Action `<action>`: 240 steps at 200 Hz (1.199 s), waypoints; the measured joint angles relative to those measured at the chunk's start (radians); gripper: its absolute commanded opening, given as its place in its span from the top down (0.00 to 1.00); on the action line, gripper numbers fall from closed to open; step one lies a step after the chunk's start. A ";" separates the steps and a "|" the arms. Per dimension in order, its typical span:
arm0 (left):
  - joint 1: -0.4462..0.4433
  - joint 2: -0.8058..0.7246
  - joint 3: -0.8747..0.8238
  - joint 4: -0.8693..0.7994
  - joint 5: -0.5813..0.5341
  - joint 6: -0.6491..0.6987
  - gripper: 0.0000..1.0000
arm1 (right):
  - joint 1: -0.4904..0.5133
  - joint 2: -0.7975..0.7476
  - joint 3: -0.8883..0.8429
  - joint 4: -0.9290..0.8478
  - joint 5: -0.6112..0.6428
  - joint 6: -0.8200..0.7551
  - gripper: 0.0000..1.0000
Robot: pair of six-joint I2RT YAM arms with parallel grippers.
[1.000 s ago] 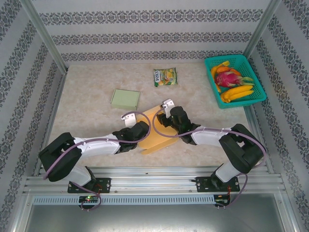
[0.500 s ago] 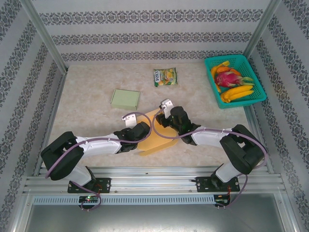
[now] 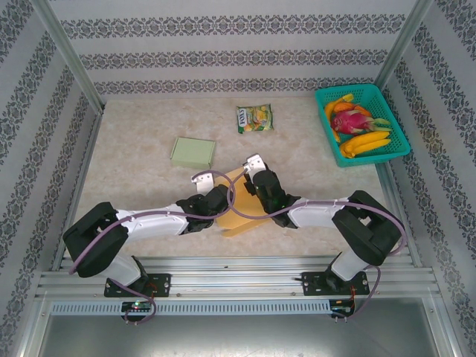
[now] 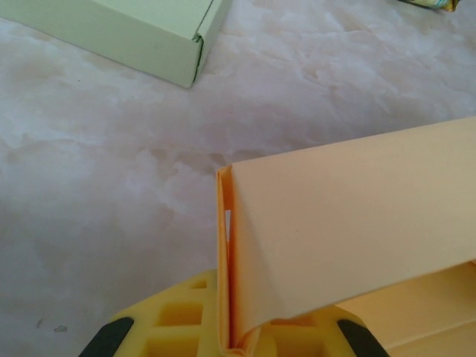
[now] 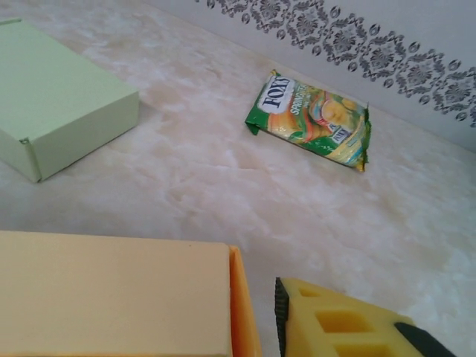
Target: Fold the paper box
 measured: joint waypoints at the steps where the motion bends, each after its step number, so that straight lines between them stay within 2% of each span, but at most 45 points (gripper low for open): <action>1: 0.000 0.000 0.000 0.000 0.000 0.000 1.00 | 0.000 0.000 0.000 0.000 0.002 -0.003 0.60; 8: 0.000 0.000 0.001 -0.001 -0.001 0.000 1.00 | 0.001 -0.005 0.000 -0.001 0.005 -0.008 0.55; 23: 0.000 0.002 0.001 -0.010 -0.007 0.000 1.00 | -0.001 -0.020 -0.007 -0.006 -0.021 -0.011 0.53; 71: 0.000 0.009 0.002 -0.053 -0.019 0.000 1.00 | -0.027 -0.068 -0.063 -0.048 -0.209 0.071 0.47; 118: 0.000 0.009 0.002 -0.062 -0.032 0.000 1.00 | -0.029 -0.064 -0.117 -0.057 -0.269 0.161 0.46; 157: 0.000 0.008 0.000 -0.061 -0.030 0.000 1.00 | -0.029 -0.021 -0.116 -0.051 -0.253 0.179 0.53; 200: 0.000 -0.008 -0.009 -0.047 -0.018 -0.008 1.00 | -0.014 0.010 -0.085 -0.051 -0.171 0.197 0.91; 240: -0.008 -0.023 -0.009 -0.032 -0.015 -0.016 1.00 | 0.033 -0.005 -0.063 -0.105 0.006 0.226 0.90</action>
